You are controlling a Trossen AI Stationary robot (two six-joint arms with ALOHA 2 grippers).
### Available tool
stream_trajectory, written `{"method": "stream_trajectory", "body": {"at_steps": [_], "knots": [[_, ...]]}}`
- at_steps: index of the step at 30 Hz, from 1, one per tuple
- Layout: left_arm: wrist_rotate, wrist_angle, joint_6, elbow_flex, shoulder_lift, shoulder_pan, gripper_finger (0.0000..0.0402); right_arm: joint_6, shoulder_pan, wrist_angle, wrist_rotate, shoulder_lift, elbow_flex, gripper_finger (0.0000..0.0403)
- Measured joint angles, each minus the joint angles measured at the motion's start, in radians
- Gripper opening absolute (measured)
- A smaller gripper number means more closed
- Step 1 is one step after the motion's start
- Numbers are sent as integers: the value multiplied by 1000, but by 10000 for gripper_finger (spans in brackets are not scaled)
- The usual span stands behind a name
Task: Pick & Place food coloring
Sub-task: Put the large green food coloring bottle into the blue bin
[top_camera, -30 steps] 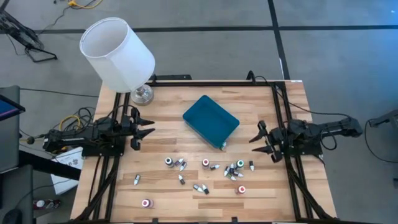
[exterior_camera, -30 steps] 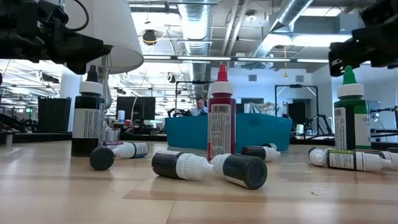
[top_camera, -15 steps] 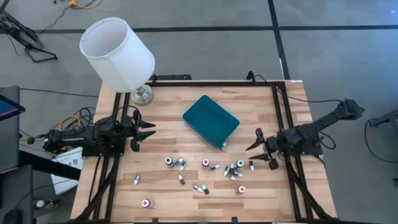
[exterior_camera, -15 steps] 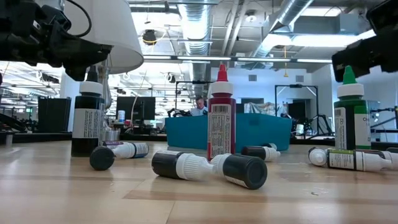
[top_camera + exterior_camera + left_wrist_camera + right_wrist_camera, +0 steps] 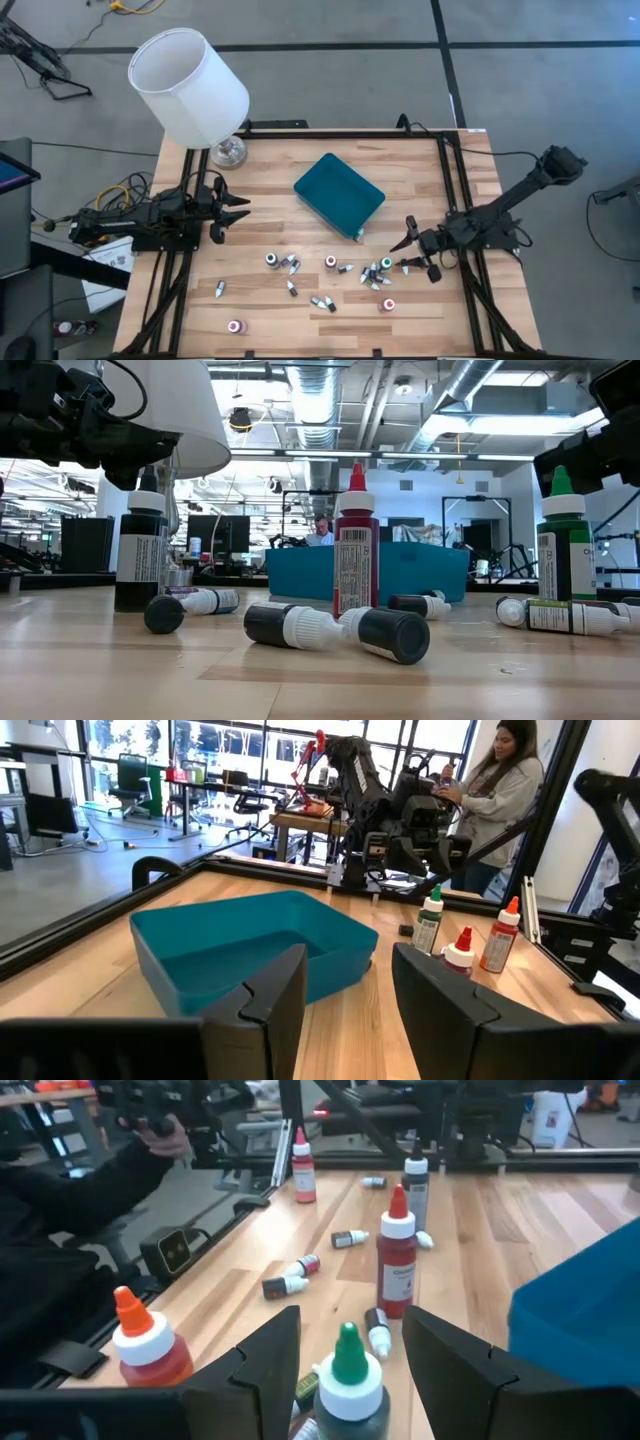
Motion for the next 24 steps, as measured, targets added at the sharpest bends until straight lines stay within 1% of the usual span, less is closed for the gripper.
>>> {"method": "stream_trajectory", "body": {"at_steps": [9,11,19,24], "knots": [[0,0,5,0,0,0,143,45,-20,6,0,174,49,170],[-1,0,5,0,0,0,143,44,-23,31,0,201,57,170],[-1,0,6,0,0,0,143,45,-23,42,-1,247,73,166],[-1,0,6,0,0,0,143,45,-23,42,-1,250,73,139]]}}
